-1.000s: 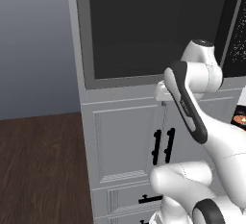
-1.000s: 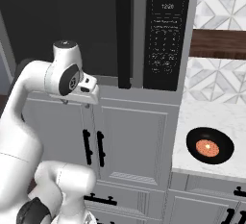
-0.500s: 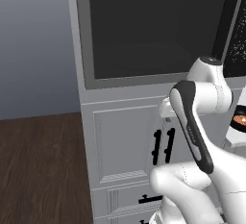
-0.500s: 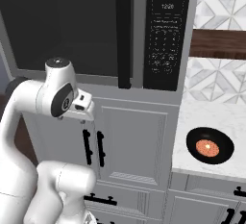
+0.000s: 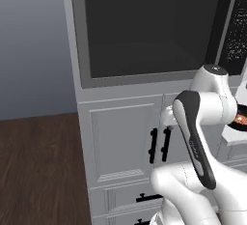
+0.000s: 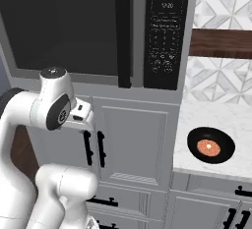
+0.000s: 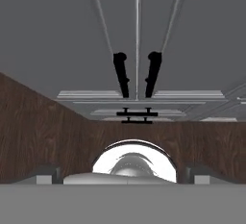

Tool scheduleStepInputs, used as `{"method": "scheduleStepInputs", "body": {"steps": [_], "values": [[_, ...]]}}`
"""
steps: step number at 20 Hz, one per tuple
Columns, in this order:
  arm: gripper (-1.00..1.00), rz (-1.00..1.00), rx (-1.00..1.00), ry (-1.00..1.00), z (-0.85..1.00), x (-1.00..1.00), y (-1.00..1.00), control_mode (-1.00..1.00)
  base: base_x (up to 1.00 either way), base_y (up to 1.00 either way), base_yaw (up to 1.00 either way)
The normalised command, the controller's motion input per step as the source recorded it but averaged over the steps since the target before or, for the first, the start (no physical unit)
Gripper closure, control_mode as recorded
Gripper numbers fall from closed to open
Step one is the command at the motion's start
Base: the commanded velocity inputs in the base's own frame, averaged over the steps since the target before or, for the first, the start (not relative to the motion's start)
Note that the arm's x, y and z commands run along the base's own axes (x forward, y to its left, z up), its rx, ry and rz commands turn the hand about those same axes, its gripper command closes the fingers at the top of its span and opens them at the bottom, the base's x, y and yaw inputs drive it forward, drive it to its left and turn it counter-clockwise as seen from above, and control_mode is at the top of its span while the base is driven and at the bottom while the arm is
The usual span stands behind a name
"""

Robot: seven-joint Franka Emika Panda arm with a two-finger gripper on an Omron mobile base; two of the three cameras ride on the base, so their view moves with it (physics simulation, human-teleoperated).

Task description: Open the microwave, place the bowl with waffle inside the microwave, then close the microwave door and turn it on.

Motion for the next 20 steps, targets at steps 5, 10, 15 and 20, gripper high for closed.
{"method": "scheduleStepInputs", "body": {"steps": [5,10,15,20], "values": [[-1.00,0.00,0.00,0.00,0.00,0.00,0.00,1.00,-0.04,-0.47,0.00],[-1.00,0.00,0.00,0.00,0.00,0.00,0.00,1.00,-0.05,-0.53,0.01],[-1.00,0.00,0.00,0.00,0.00,0.00,0.00,1.00,-0.09,-0.64,0.07],[-1.00,0.00,0.00,0.00,0.00,0.00,0.00,1.00,-0.12,-0.65,0.15]]}}
